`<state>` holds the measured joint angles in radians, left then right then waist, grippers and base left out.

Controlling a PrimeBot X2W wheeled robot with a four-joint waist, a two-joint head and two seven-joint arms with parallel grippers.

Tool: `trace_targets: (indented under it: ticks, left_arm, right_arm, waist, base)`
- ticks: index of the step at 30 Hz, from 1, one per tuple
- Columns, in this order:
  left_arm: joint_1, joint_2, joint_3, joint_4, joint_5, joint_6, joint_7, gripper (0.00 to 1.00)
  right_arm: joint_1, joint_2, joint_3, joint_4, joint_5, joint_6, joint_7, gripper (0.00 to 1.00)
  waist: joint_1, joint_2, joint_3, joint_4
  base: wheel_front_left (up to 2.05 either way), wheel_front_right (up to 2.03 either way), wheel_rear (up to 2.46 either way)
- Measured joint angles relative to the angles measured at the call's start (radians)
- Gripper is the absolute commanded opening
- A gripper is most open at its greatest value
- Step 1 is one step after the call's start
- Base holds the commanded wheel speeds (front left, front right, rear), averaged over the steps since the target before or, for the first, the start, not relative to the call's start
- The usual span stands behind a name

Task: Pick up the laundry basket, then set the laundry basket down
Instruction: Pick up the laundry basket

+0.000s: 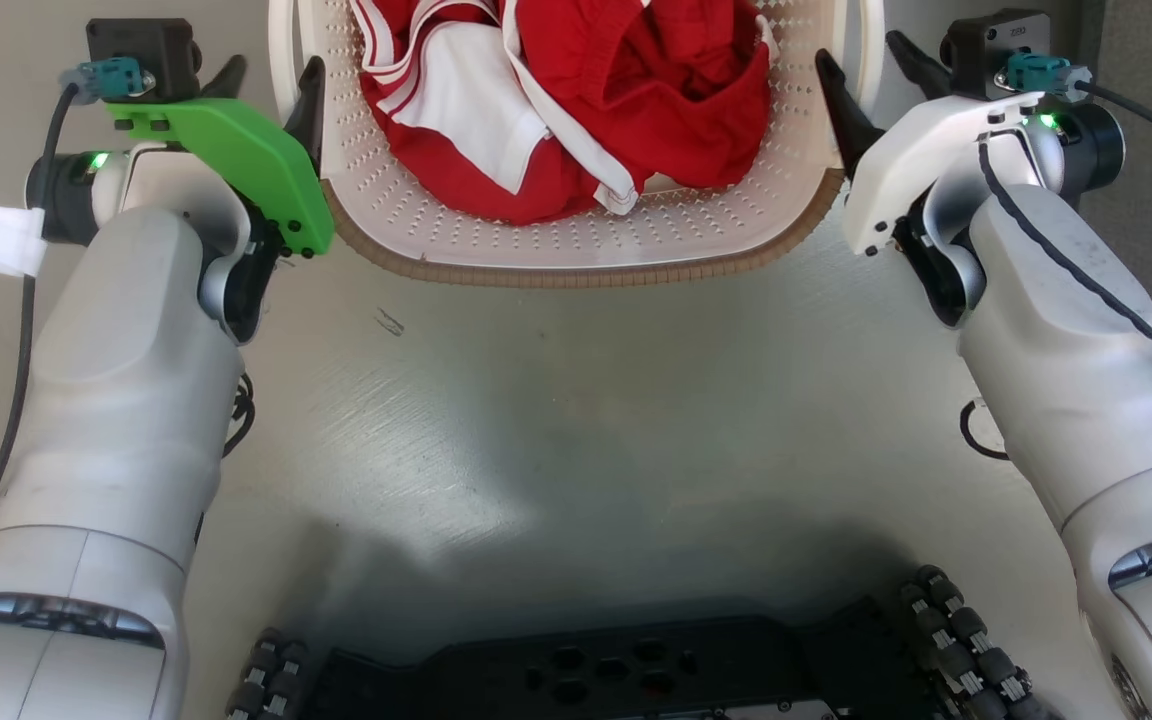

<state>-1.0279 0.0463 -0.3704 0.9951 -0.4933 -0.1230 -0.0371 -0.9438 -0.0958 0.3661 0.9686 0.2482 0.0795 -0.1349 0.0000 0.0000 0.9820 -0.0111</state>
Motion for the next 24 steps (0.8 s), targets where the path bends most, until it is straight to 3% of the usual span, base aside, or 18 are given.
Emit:
trace_targets:
  ticks: [1,2,5,24]
  left_arm:
    - [-0.002,-0.001,-0.001,0.003,-0.003,-0.001,0.000,0.23]
    - [-0.004,-0.004,-0.004,0.005,-0.005,-0.007,0.000,0.00]
    - [-0.015,-0.032,-0.016,0.018,-0.005,-0.009,-0.015,0.00]
    - [0.012,-0.057,-0.047,0.151,-0.052,-0.009,-0.040,0.00]
  right_arm:
    - [-0.003,0.001,0.000,0.007,0.002,0.002,-0.001,0.00]
    - [-0.009,0.006,0.002,0.011,0.003,0.009,-0.003,0.00]
    - [-0.028,0.025,0.000,0.025,0.008,0.006,-0.015,0.00]
    - [-0.016,0.053,0.002,0.177,0.042,0.017,-0.059,0.00]
  waist:
    - [0.0000,0.0000,0.001,0.000]
    - [0.0000,0.0000,0.001,0.000]
    - [0.0000,0.0000,0.000,-0.001]
    - [0.0000,0.0000,-0.134,-0.010]
  base:
    - [0.00,0.00,0.00]
    - [0.00,0.00,0.00]
    - [0.00,0.00,0.00]
    - [0.00,0.00,0.00]
